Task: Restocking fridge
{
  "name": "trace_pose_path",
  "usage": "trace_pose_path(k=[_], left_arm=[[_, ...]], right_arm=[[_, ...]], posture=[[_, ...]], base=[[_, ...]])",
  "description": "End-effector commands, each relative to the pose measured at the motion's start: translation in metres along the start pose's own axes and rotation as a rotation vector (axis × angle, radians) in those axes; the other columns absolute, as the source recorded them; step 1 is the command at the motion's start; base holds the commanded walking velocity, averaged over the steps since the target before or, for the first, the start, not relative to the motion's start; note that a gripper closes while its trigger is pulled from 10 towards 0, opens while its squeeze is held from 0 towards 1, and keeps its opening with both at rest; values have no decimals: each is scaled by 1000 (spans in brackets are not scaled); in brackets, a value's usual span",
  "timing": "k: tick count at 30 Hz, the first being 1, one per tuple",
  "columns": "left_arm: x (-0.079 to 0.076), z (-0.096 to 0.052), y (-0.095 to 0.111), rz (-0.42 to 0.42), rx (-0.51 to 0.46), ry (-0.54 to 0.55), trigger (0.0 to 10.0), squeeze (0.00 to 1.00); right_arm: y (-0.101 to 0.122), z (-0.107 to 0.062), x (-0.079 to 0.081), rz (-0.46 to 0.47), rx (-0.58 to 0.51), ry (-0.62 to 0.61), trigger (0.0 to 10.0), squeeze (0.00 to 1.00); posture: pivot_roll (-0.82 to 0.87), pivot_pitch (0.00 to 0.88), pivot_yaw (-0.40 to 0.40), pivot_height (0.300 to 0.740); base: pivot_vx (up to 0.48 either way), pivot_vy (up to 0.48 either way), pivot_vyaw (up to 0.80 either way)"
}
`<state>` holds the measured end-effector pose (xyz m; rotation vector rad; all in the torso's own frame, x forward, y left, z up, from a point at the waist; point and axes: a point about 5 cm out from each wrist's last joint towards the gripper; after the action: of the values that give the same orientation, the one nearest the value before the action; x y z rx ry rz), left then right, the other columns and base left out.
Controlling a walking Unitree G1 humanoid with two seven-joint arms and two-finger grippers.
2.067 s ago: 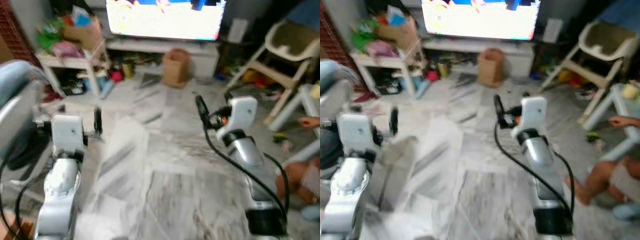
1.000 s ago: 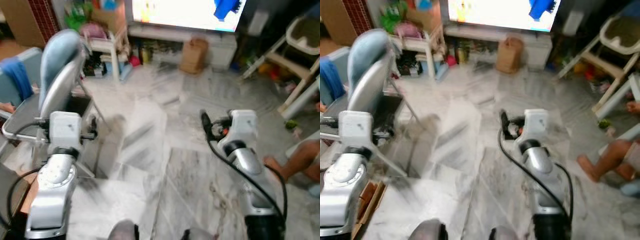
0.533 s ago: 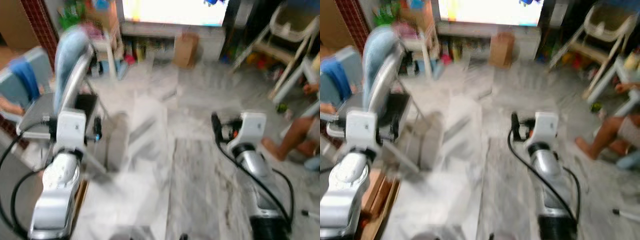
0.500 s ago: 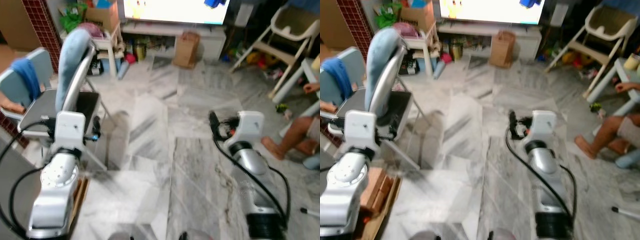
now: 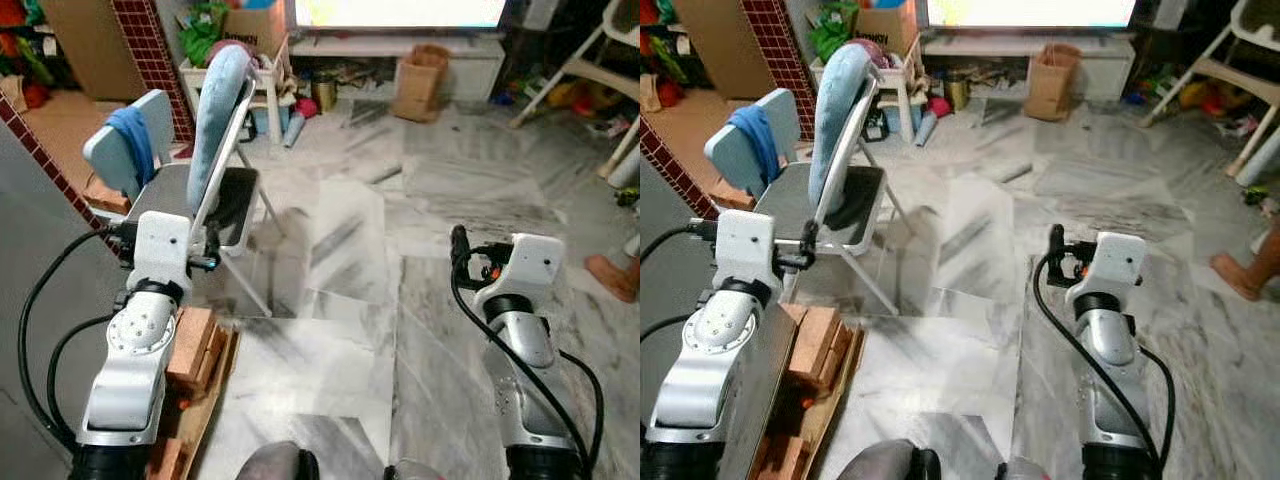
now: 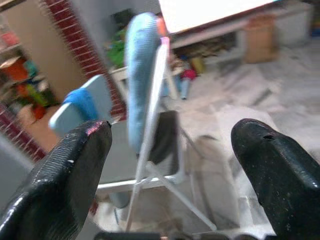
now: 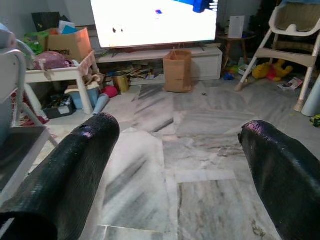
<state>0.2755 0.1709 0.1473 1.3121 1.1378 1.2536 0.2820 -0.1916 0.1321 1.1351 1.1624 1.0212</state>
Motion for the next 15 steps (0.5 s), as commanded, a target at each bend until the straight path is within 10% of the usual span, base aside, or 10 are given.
trace_pose_path(k=[1, 15], left_arm=[[-5, -4, -5, 14, 16, -37, 10000, 0], [7, 15, -10, 21, -51, 1, 10000, 0]], right_arm=[[-2, -1, 1, -8, 4, -3, 10000, 0], [-16, 2, 16, 3, 64, 63, 10000, 0]], posture=[[16, 79, 72, 740], [43, 42, -15, 740]], base=[[-401, 270, 0], [-375, 303, 0]])
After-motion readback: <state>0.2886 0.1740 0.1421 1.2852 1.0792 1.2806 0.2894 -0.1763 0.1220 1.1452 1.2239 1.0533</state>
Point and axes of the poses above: a point about 5 cm out from each wrist's last joint towards the gripper, its own z axis pointing out of the wrist towards the gripper, its own y axis along the axis of the wrist's last joint, x = y × z, and after that the axes turned 10 degrees about -z, right-handed
